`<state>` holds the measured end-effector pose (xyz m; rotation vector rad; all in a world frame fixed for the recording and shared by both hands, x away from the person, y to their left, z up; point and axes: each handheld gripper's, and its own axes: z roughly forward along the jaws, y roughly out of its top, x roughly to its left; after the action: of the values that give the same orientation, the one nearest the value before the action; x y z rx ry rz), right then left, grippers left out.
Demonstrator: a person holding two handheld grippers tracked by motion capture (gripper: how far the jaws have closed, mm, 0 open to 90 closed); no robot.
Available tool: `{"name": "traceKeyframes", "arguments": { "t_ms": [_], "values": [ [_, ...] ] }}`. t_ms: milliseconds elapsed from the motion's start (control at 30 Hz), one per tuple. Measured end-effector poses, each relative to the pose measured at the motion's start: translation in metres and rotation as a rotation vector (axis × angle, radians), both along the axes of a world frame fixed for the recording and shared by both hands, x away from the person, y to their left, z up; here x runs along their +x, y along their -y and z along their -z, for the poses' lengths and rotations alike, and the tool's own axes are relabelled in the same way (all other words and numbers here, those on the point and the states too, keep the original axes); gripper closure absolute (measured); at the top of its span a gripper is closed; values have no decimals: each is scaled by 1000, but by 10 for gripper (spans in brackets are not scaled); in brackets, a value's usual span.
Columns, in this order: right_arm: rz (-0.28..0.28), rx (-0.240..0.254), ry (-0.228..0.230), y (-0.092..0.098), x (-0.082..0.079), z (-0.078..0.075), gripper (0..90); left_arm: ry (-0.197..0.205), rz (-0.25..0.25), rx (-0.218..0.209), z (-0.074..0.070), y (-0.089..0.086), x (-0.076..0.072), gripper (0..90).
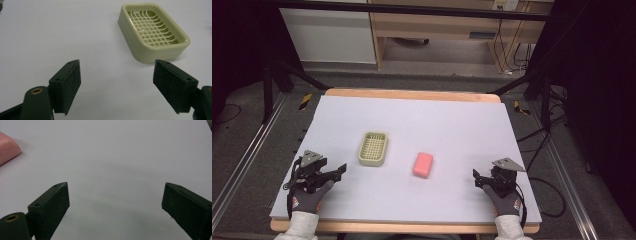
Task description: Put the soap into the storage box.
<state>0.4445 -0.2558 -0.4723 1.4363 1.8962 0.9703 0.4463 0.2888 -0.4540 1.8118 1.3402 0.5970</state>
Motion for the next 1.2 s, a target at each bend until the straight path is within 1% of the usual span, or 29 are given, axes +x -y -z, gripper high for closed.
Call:
{"name": "traceKeyframes", "arguments": {
  "t_ms": [133,167,233,333,400,467,500,567,667,700,733,900,1000,1100,1133,1200],
  "values": [
    [3,3,8,-1,0,0,44,10,7,-7,-3,3,-2,227],
    [6,4,7,-1,0,0,41,19,9,-17,-5,5,-2,227],
    [2,-4,5,-2,0,0,41,28,14,-15,-7,7,-3,235],
    [2,3,11,-2,0,-1,45,35,19,-18,-9,11,-3,255],
    [3,2,14,-1,0,-1,52,35,26,-20,-10,13,-3,257],
    [1,19,10,-1,-1,-2,77,40,30,-12,-12,16,-2,272],
    [1,19,10,-1,-1,-2,77,40,30,-12,-12,16,-2,273],
    [2,8,3,-1,-1,-1,87,33,35,-15,-13,19,-1,283],
    [1,7,2,-2,-1,0,87,35,39,-14,-13,22,-1,289],
    [4,2,4,-1,-1,0,87,33,46,-6,-14,22,0,293],
    [8,6,1,-1,-1,0,87,35,45,-12,-15,24,0,294],
    [20,3,-4,-1,-1,1,87,33,49,-12,-17,26,0,295],
    [24,9,-7,0,-2,0,87,39,54,-9,-21,28,0,292],
    [29,8,-6,1,-2,0,87,55,66,0,-29,33,3,290],
    [29,8,-6,1,-2,0,87,55,66,0,-29,33,3,289],
    [31,4,-8,0,-2,0,86,68,72,-3,-35,36,5,285]
  ]
}}
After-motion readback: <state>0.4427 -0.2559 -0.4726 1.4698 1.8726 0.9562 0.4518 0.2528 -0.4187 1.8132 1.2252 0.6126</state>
